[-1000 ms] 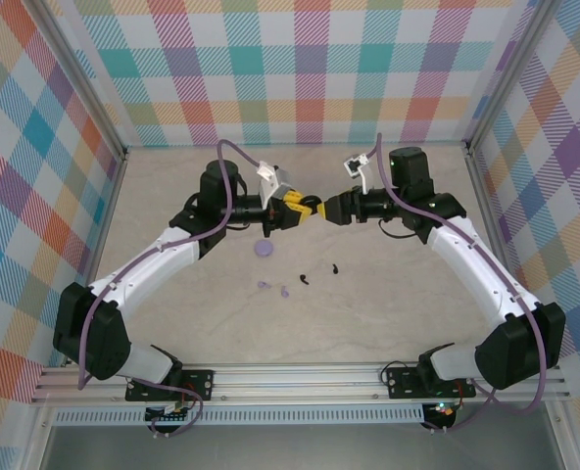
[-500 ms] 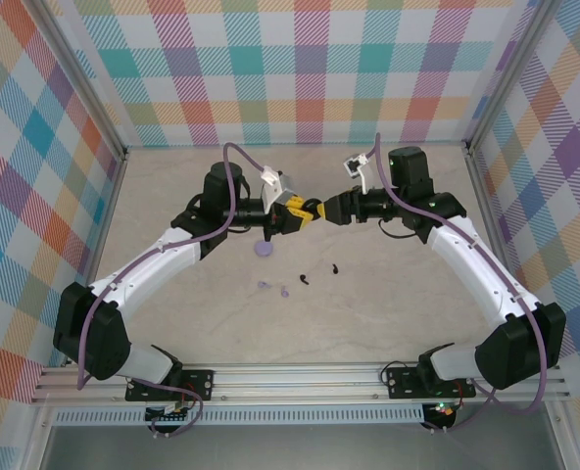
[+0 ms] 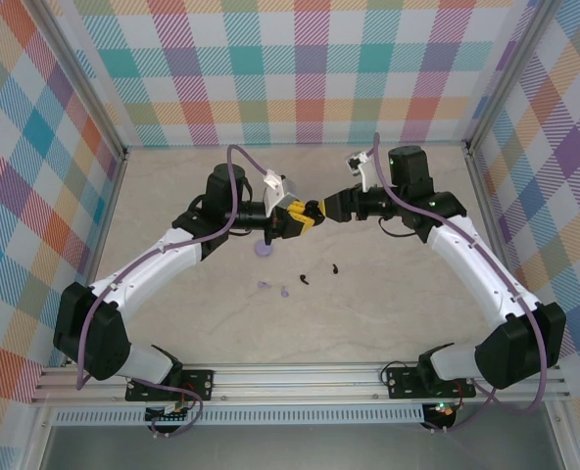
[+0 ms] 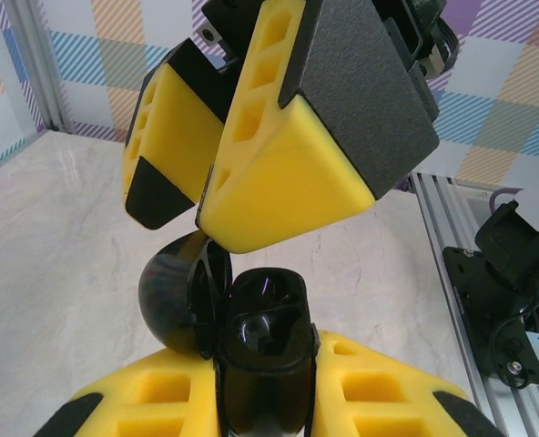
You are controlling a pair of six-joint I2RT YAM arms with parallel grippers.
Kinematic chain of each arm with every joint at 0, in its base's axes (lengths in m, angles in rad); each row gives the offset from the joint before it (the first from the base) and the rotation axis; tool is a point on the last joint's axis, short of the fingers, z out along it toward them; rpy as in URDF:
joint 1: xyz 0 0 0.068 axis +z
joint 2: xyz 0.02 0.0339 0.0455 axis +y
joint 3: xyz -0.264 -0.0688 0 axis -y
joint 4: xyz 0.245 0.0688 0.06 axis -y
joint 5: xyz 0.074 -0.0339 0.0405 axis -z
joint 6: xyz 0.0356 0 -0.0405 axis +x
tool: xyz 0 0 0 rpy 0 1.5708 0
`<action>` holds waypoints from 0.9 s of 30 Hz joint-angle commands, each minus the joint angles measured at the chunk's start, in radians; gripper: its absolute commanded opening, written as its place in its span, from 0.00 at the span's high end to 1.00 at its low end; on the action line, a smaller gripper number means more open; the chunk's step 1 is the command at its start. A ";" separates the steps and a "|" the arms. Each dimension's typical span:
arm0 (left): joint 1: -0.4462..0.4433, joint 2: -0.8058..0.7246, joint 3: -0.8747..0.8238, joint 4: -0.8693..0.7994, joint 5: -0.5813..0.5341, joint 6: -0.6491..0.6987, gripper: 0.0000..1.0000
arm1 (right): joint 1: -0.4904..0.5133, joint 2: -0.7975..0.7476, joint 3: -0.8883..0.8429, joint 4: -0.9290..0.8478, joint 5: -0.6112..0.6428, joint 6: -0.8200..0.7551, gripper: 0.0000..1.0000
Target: Insert the wireless bluetooth earbuds into the charging case
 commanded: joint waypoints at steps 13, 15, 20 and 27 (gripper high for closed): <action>-0.007 -0.013 -0.022 0.121 -0.060 -0.093 0.87 | 0.004 -0.064 0.000 -0.060 0.279 0.031 0.34; -0.005 -0.018 -0.034 0.128 -0.053 -0.104 0.86 | 0.002 -0.053 0.002 -0.102 0.348 0.032 0.34; -0.005 -0.054 -0.072 0.130 -0.054 -0.133 0.87 | 0.001 -0.011 -0.024 -0.166 0.417 0.035 0.34; -0.005 -0.117 -0.150 0.149 -0.075 -0.195 0.88 | -0.002 0.079 -0.088 -0.195 0.393 0.038 0.37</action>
